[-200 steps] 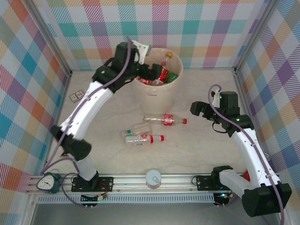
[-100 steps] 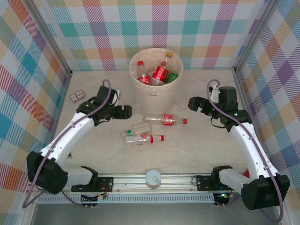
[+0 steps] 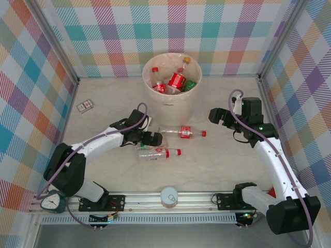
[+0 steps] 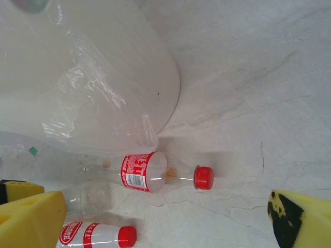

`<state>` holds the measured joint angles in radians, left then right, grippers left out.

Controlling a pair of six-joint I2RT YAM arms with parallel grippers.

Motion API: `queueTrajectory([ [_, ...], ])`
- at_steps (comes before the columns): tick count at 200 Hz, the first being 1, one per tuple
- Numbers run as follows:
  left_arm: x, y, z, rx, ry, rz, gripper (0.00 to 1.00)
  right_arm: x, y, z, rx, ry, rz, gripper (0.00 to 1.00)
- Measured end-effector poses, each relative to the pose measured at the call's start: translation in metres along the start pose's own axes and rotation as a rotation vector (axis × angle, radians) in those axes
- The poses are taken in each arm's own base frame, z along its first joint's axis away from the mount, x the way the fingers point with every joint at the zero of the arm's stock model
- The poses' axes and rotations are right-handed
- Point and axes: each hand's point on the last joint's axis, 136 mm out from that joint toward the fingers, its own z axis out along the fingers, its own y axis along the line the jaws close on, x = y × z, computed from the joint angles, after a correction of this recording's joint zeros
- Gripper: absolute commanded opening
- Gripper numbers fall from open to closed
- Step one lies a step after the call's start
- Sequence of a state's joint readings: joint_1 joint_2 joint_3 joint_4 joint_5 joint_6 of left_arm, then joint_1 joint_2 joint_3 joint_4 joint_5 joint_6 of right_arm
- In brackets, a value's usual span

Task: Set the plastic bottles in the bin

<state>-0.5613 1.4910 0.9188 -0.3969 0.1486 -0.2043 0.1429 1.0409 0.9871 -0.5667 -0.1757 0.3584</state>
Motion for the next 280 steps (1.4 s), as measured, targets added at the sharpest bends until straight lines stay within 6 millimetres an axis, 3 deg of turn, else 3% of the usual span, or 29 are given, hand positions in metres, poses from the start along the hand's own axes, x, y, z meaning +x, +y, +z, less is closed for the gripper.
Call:
queueTrajectory([
  [35,0.010,0.003,0.018,-0.014,0.052,0.014,1.00,0.000,-0.001,0.000,0.003,-0.001,0.000,1.00],
  [102,0.008,0.002,0.023,-0.026,0.054,0.017,0.99,0.000,-0.002,0.000,0.008,-0.002,0.001,1.00],
  [139,0.011,0.021,0.027,-0.130,0.059,-0.018,0.97,0.000,-0.002,0.000,0.009,-0.002,0.001,1.00],
  [178,0.017,0.047,0.026,-0.225,0.078,-0.093,0.92,0.000,-0.002,0.000,0.011,-0.003,0.001,1.00],
  [230,0.014,0.059,0.023,-0.256,0.064,-0.169,0.73,-0.001,-0.003,0.000,0.018,-0.006,0.000,1.00],
  [280,0.018,0.071,0.017,-0.298,0.076,-0.202,0.69,-0.001,-0.005,0.000,0.026,-0.007,0.001,0.99],
])
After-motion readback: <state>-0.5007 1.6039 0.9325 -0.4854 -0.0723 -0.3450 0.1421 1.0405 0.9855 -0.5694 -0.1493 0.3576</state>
